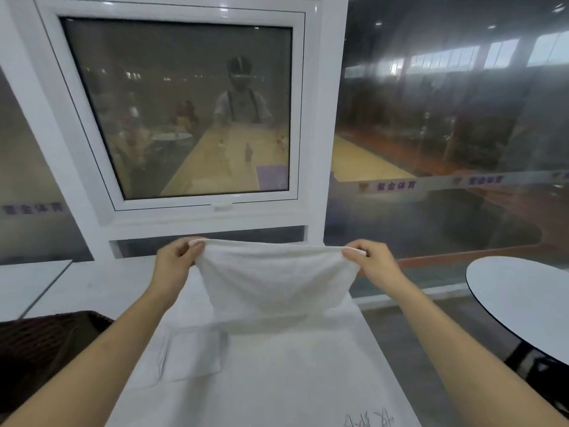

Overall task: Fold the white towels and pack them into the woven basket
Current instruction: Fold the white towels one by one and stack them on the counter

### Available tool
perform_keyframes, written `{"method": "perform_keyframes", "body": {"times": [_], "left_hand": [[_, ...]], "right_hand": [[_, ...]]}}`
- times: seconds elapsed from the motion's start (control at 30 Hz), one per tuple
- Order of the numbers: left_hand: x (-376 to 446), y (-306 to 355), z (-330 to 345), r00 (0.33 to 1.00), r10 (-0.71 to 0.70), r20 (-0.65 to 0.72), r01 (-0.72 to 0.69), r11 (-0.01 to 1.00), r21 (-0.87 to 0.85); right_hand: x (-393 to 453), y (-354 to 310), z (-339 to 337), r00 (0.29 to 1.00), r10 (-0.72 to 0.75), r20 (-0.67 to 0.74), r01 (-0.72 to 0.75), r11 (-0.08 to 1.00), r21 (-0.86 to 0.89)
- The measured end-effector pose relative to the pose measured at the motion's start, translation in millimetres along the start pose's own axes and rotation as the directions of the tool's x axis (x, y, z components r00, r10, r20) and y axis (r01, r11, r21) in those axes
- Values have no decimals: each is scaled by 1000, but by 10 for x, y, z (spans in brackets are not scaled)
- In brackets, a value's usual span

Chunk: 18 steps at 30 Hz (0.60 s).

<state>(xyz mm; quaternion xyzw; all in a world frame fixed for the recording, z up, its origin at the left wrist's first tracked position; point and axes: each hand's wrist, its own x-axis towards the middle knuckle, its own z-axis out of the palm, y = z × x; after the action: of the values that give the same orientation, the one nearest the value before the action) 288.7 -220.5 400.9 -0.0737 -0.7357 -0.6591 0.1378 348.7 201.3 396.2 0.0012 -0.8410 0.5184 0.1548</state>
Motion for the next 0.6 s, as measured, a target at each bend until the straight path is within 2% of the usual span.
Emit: {"method": "perform_keyframes", "body": {"times": [0.13, 0.3, 0.47, 0.6], "left_hand": [[-736, -192, 5, 998, -66, -15, 66, 997, 35], [-1603, -498, 42, 986, -163, -44, 166, 983, 83], [-2222, -738, 112, 962, -268, -54, 272, 956, 107], [-2419, -806, 194, 947, -316, -51, 320, 942, 105]], "right_hand": [[-601, 396, 19, 996, 15, 85, -15, 1000, 7], [-1296, 824, 20, 976, 114, 185, -119, 993, 15], [-1743, 1015, -30, 961, 167, 221, -177, 984, 30], [-1860, 1120, -42, 956, 214, 202, -222, 975, 20]]}}
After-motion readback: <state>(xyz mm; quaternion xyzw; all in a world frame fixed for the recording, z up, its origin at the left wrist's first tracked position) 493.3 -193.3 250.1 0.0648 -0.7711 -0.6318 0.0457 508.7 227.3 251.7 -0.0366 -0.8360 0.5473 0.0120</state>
